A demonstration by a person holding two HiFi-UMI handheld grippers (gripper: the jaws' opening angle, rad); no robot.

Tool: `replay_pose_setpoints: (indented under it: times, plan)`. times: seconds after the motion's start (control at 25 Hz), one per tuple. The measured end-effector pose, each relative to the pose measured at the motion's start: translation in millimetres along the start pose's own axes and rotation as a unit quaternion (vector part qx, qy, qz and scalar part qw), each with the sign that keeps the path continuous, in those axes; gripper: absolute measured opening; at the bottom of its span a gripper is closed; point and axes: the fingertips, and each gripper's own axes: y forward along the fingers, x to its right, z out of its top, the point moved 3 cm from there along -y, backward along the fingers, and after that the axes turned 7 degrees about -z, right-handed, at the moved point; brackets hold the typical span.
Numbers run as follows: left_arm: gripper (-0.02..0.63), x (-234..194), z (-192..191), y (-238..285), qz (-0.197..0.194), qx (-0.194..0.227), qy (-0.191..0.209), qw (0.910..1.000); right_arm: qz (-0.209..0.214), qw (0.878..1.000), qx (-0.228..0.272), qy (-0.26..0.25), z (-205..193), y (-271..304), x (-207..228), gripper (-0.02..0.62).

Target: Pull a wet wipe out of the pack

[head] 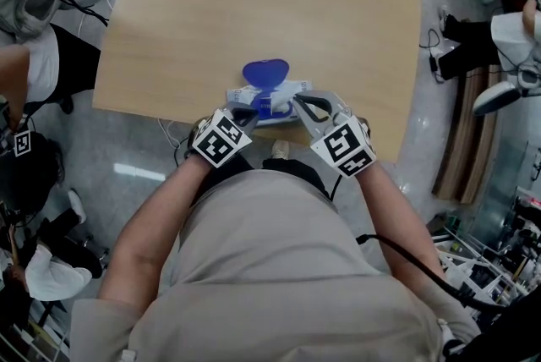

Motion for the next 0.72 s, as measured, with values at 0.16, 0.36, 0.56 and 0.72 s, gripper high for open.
replay_pose_setpoints:
  times: [0.16,0.36,0.56,0.72]
  plan:
    - [0.005,-1.1,-1.0,-0.9,-0.002,0.004,0.001,1.0,-0.015,1.0,0.021,0.006,19.0,-12.6,2.7,0.002]
    - [0.005,-1.6,-2.8,-3.2,-0.005,0.01,0.011,0.9999,-0.032,0.999,0.035,-0.003,37.5,-25.2,-2.4,0.002]
    - [0.005,-2.3,-5.4,-4.0,-0.01,0.014,0.024,0.9996,-0.058,0.997,0.042,-0.003,47.9,-36.7,-4.5,0.002]
    - [0.005,-1.5,-7.3,-5.0,-0.016,0.017,0.028,0.9993,-0.08,0.996,0.044,-0.002,54.6,-49.3,-5.6,0.002]
